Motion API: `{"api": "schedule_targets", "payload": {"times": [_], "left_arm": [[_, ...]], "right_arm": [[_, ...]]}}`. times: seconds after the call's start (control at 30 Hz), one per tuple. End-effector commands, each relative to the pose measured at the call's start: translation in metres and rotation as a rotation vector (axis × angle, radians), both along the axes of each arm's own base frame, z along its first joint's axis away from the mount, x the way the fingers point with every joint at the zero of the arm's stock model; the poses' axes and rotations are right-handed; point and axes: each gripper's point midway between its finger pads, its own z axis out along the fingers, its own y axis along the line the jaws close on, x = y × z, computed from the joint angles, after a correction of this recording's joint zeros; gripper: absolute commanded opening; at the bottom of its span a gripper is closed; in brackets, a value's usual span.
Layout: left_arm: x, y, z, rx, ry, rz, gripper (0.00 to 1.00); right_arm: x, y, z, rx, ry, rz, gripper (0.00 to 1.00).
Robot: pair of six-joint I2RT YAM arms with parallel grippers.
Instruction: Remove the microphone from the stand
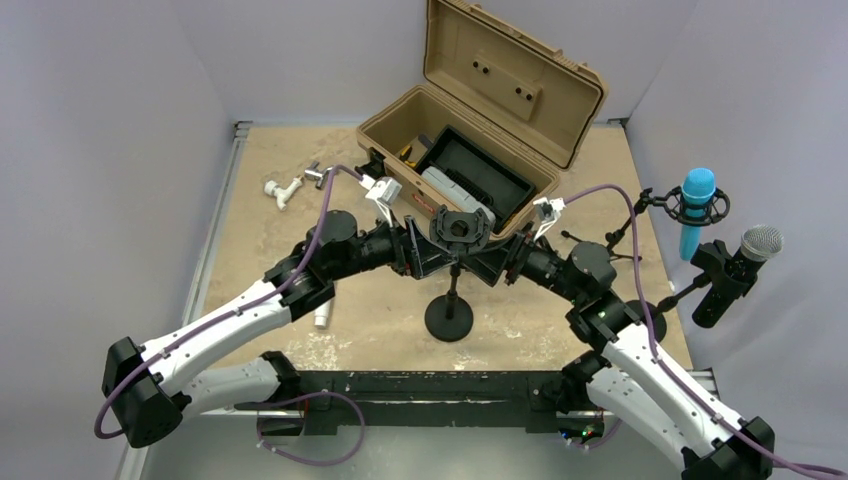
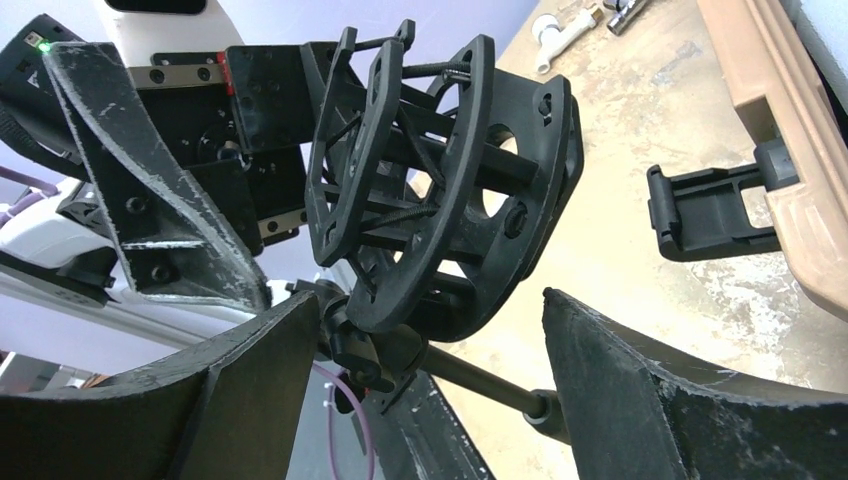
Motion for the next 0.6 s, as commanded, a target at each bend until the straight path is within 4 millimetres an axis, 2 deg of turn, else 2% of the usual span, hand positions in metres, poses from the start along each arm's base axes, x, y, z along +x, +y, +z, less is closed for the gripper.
{"api": "schedule_targets", "payload": {"times": [0.0, 0.2, 0.57], "left_arm": [[0.007, 0.001, 0.008, -0.017, 0.041, 0.059, 0.76], [0.007, 0.004, 0.01, -0.03, 0.033, 0.065, 0.76], [0.006, 0.013, 0.011, -0.012, -0.004, 0.089, 0.75]], "right_arm": [[-0.002, 0.003, 0.025, 0.062, -0.06, 0.024, 0.8], [-0.009, 0.008, 0.019, 0.117, -0.014, 0.067, 0.77], [-0.001, 0.013, 0.002, 0.067, 0.03, 0.068, 0.76]]}}
